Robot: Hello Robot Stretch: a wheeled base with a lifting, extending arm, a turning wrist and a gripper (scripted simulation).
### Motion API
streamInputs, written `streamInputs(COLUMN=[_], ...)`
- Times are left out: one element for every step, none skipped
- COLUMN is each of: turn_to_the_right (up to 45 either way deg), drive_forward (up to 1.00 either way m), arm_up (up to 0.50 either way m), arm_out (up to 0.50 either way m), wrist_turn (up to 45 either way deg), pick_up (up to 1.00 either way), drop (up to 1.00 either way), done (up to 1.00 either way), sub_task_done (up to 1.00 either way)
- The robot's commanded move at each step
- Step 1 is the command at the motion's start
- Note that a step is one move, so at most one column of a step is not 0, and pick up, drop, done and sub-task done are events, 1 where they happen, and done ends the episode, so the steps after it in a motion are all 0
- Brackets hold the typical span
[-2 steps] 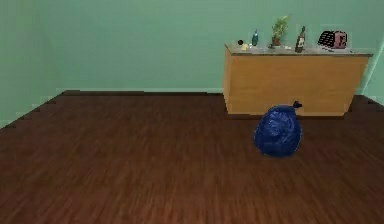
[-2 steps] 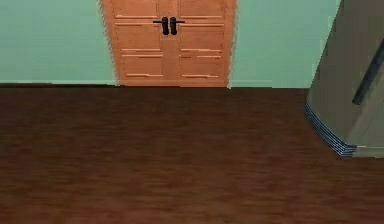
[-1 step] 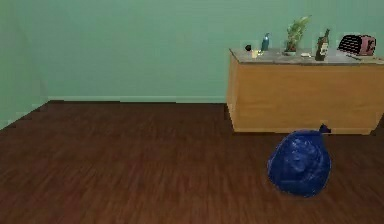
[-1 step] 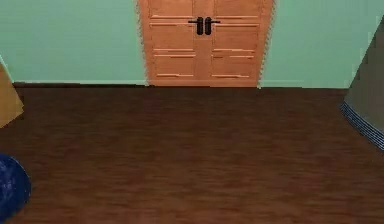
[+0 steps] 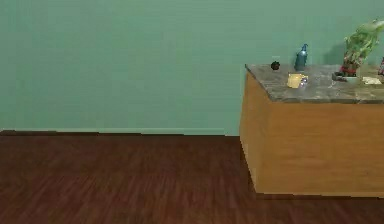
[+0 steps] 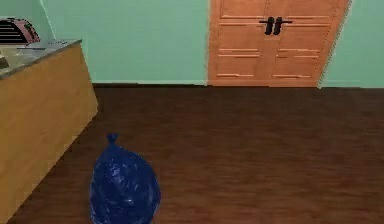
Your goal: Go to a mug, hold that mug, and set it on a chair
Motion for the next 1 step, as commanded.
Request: streamInputs(turn_to_the_right=[0.0], drive_forward=[0.95], arm_up=[0.0], arm_out=[0.0], wrist_turn=[0.0], pick_up=[0.0], drop=[0.0], done=[0.0], sub_task_done=[0.0])
